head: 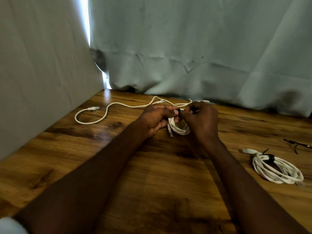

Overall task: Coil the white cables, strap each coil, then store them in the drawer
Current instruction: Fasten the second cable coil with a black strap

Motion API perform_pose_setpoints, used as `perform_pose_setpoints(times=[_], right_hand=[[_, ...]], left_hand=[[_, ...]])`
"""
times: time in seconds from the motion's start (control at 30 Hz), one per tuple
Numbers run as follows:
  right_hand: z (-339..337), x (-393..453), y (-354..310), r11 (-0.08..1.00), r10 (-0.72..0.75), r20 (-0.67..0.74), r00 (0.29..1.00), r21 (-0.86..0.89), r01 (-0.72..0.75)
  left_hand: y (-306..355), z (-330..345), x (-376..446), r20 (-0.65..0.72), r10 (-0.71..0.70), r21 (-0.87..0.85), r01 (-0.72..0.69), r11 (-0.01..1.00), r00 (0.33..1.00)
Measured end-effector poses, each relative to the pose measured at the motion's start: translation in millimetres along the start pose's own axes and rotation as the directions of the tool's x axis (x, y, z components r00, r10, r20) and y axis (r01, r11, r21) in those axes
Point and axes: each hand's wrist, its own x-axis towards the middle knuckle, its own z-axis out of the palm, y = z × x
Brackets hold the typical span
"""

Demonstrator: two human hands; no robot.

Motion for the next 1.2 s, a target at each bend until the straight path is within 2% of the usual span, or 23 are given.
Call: perform_pose_setpoints(times=[0.23, 0.43, 0.53, 0.77, 1.0, 1.07, 1.2], right_hand=[[-0.1, -1.1, -0.4, 0.993, -0.07, 0.024, 0.997, -0.097, 0.072], [2.0, -2.3, -1.1, 0.986, 0.003, 0.03, 1.0, -0.166, 0.002], [4.1, -1.8, -0.9, 0.975, -0.003, 0.043, 0.999, -0.223, 0.013], [0.7, -4.5, -1.5, 0.971, -0.113, 0.064, 0.992, -0.202, 0.124], [-0.7, -3.6, -3.7, 0.898, -0.267, 0.123, 0.956, -0.328, 0.293], [-0.3, -1.8, -2.1, 0.898, -0.29, 0.126, 0.949, -0.308, 0.315], [-1.8, 1.5, 2.0, 0.953, -0.249, 0.066, 0.966, -0.161, 0.257]], left_hand=[[0.0, 0.3, -1.3, -0.002, 0.012, -0.01, -0.012, 1.0, 1.0], [-1.5, 4.8, -2.7, -0.026, 0.019, 0.008, -0.019, 1.0, 0.999], [-3.0, 6.5, -2.6, -0.051, 0.024, 0.034, -0.022, 0.999, 0.998], [-2.3, 2.6, -1.8, -0.025, 0.018, 0.007, -0.018, 1.0, 1.0], [-1.2, -1.2, -3.1, 0.014, 0.034, 0.038, -0.034, 0.999, 0.999], [0.2, -0.9, -3.1, 0.011, 0.03, 0.027, -0.03, 0.999, 0.999], [4.5, -2.7, -1.3, 0.009, 0.011, -0.094, -0.01, 0.996, 1.0]])
